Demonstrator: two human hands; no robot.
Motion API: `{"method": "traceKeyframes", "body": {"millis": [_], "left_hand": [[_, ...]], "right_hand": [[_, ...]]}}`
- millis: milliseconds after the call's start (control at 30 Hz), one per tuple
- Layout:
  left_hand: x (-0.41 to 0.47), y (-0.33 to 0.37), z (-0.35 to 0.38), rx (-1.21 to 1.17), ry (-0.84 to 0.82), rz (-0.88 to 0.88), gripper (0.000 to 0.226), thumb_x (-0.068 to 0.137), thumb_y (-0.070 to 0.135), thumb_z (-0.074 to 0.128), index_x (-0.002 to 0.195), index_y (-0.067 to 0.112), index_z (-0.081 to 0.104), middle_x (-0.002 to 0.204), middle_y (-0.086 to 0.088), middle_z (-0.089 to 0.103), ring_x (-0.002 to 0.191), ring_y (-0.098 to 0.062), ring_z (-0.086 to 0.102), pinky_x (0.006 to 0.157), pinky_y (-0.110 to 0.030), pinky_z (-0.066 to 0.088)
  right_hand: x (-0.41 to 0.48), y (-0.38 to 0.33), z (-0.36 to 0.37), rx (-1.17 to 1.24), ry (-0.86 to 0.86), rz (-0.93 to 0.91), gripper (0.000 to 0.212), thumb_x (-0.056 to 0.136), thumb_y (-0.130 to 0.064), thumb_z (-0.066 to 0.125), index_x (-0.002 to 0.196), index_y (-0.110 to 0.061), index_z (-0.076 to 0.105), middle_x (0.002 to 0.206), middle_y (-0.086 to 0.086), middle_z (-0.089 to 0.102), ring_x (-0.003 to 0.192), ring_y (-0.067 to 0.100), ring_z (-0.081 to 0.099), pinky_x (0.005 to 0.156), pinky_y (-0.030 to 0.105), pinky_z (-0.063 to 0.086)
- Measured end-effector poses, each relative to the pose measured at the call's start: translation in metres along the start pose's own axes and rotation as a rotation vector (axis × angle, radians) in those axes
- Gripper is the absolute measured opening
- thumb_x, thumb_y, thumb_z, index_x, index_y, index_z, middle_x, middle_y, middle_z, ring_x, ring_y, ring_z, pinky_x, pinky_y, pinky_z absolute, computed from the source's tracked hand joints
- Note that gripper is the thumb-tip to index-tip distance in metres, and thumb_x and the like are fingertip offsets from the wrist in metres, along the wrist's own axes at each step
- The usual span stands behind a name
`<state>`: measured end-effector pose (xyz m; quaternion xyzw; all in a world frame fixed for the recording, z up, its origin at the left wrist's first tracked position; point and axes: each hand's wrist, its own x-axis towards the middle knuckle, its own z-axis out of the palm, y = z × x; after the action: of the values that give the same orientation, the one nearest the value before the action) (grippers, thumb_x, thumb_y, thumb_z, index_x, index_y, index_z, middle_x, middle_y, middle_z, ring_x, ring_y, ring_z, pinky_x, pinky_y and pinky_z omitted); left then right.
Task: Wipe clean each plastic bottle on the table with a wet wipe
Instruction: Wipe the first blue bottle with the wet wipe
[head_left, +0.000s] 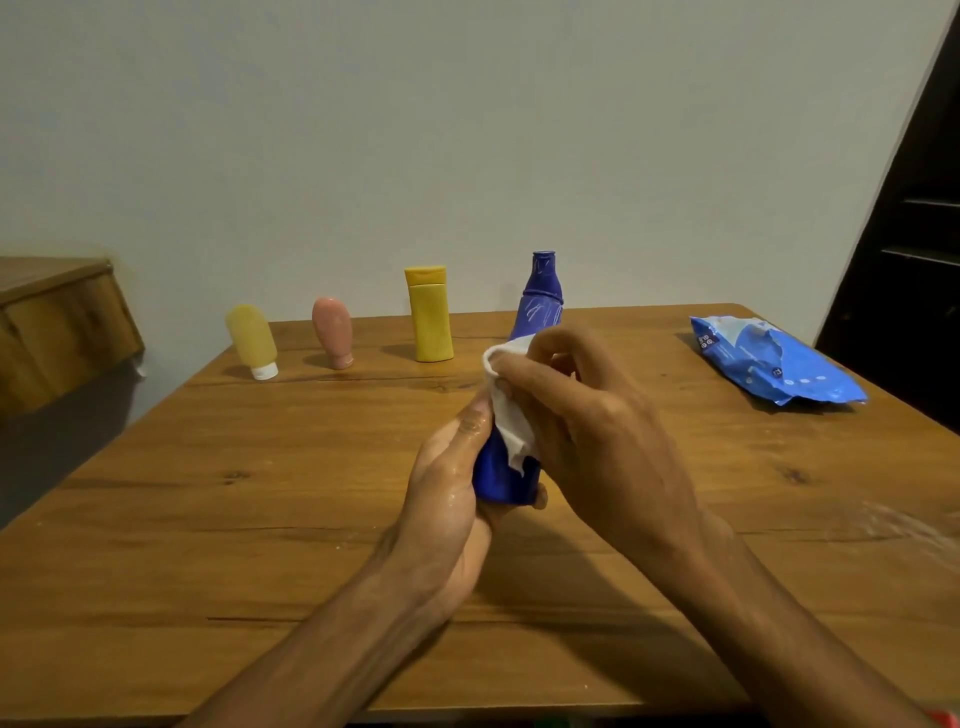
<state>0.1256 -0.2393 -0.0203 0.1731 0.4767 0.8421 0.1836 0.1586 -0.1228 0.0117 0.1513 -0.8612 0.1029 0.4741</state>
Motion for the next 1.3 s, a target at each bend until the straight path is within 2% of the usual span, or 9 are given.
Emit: {"method": "traceKeyframes", "body": {"millis": [233,467,600,733,833,933,1067,1200,1300], "left_hand": [[-0.001,0.000,0.001,0.092,-0.073,-0.010,0.041,0.086,0.042,0.048,0.115,0.018,0.064,0.094,-0.006,0.074,0.080,-0.019,0.068,0.070,-0.037,0.052],[-0.004,0.001,0.003,0.085,-0.104,-0.037,0.045,0.086,0.042,0.049,0.122,0.016,0.061,0.100,-0.010,0.074,0.079,-0.020,0.067,0.066,-0.034,0.053],[-0.003,0.003,0.001,0.067,-0.107,-0.048,0.046,0.086,0.042,0.049,0.121,0.015,0.061,0.098,-0.010,0.074,0.080,-0.020,0.067,0.067,-0.035,0.053],[-0.003,0.004,0.002,0.053,-0.143,-0.084,0.045,0.089,0.040,0.049,0.124,0.014,0.060,0.102,-0.013,0.072,0.080,-0.021,0.066,0.065,-0.035,0.051],[-0.003,0.005,0.002,-0.006,-0.152,-0.099,0.043,0.089,0.040,0.049,0.121,0.013,0.062,0.098,-0.012,0.072,0.078,-0.021,0.065,0.065,-0.036,0.049],[-0.001,0.010,0.001,-0.107,-0.167,-0.098,0.040,0.092,0.039,0.047,0.116,0.013,0.065,0.094,-0.013,0.068,0.075,-0.021,0.063,0.061,-0.035,0.048],[-0.001,0.010,0.000,-0.200,-0.193,-0.141,0.040,0.092,0.038,0.046,0.113,0.013,0.070,0.097,-0.016,0.066,0.077,-0.023,0.062,0.058,-0.033,0.051],[-0.002,0.009,0.000,-0.234,-0.235,-0.187,0.042,0.094,0.038,0.045,0.113,0.014,0.073,0.101,-0.018,0.065,0.077,-0.023,0.061,0.058,-0.033,0.052],[-0.001,0.013,0.001,-0.284,-0.227,-0.183,0.042,0.093,0.038,0.045,0.112,0.014,0.073,0.096,-0.017,0.065,0.075,-0.022,0.061,0.057,-0.032,0.052]], "right_hand": [[0.005,0.013,-0.006,-0.007,0.114,0.139,0.034,0.088,-0.026,0.050,0.112,-0.005,0.062,0.105,0.015,0.055,0.085,0.020,0.057,0.063,0.019,0.043],[0.007,0.018,-0.009,-0.032,0.139,0.161,0.036,0.091,-0.025,0.042,0.116,-0.006,0.060,0.106,0.013,0.053,0.083,0.019,0.055,0.058,0.023,0.047],[0.006,0.018,-0.009,-0.034,0.117,0.110,0.035,0.089,-0.026,0.048,0.114,-0.004,0.061,0.105,0.014,0.054,0.084,0.021,0.056,0.062,0.022,0.045],[0.007,0.023,-0.009,-0.018,0.178,0.207,0.036,0.090,-0.027,0.043,0.115,-0.007,0.060,0.106,0.013,0.052,0.086,0.022,0.056,0.061,0.031,0.052],[0.005,0.018,-0.006,0.061,0.183,0.210,0.027,0.090,-0.021,0.057,0.112,-0.007,0.063,0.104,0.010,0.053,0.087,0.015,0.053,0.065,0.018,0.046],[0.004,0.012,-0.004,0.171,0.151,0.191,0.027,0.087,-0.018,0.059,0.111,-0.008,0.066,0.104,0.009,0.055,0.090,0.008,0.051,0.069,0.006,0.041],[0.004,0.017,-0.005,0.259,0.182,0.198,0.026,0.084,-0.015,0.063,0.109,-0.009,0.067,0.099,0.006,0.056,0.089,0.002,0.049,0.074,0.004,0.041],[0.005,0.017,-0.004,0.361,0.295,0.321,0.025,0.085,-0.015,0.063,0.109,-0.009,0.067,0.096,0.005,0.058,0.087,0.001,0.052,0.070,0.005,0.041],[0.004,0.016,-0.004,0.456,0.232,0.320,0.025,0.085,-0.015,0.063,0.108,-0.007,0.067,0.098,0.006,0.059,0.091,0.005,0.056,0.073,0.007,0.044]]}}
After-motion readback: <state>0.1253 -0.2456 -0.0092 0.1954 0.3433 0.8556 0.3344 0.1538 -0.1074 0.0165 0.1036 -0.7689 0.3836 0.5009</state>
